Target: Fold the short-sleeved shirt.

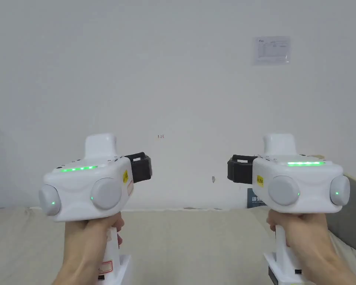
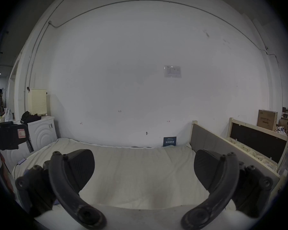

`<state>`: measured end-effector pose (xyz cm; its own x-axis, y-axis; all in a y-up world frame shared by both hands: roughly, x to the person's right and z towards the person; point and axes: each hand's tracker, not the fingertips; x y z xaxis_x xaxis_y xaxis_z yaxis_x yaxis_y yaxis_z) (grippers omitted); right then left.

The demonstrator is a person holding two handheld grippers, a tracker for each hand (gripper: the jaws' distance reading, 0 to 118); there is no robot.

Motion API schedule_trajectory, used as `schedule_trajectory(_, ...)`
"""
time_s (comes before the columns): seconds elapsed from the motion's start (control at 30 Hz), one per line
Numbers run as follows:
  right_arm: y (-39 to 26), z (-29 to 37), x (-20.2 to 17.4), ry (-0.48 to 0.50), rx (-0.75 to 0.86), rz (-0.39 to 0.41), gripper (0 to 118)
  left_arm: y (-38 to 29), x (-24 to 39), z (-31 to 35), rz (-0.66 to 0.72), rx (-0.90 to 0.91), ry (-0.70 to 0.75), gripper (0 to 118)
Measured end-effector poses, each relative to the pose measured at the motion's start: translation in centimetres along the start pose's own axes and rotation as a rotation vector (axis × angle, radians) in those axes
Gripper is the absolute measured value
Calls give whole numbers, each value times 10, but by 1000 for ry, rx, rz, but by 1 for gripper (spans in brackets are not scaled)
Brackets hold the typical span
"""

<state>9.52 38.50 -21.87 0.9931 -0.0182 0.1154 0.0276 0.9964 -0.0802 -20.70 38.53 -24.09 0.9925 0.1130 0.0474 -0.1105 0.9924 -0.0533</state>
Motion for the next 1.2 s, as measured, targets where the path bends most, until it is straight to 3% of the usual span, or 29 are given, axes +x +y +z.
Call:
schedule_trajectory(0.03, -1, 1, 1, 6, -7, -14, 102, -2, 0, 1, -5, -1, -26, 48)
schedule_trajectory(0.07, -3, 1, 2, 24, 0, -26, 51, -3, 0, 0, 2, -9, -28, 0)
schedule_trajectory(0.1, -5, 0, 4, 8, 6, -22, 0, -8, 2, -2, 20, -47, -21, 0)
schedule_trajectory(0.13, -4, 0, 5, -32, -13, -19, 0, -7, 3, -2, 18, -21, -20, 0)
schedule_trajectory(0.2, 4, -2, 13, 13, -21, -44, 0, -11, 3, -3, 23, -47, -41, 0)
schedule_trajectory(0.6, -72, -15, -14, 70, -146, 64, 0, -62, -34, -20, -10, -166, -25, 0)
schedule_trajectory(0.73, -133, -21, -28, 112, -245, 91, 0, -110, -94, -15, -33, -314, 25, 0)
schedule_trajectory(0.87, -202, -17, -46, 162, -365, 107, 0, -172, -193, 0, -96, -496, 202, 0)
schedule_trajectory(1.03, -277, -31, -69, 213, -571, 40, 0, -232, -315, 14, 24, -734, 448, 0)
schedule_trajectory(1.2, -324, -54, -86, 227, -677, 35, 0, -279, -347, -7, 10, -893, 403, 0)
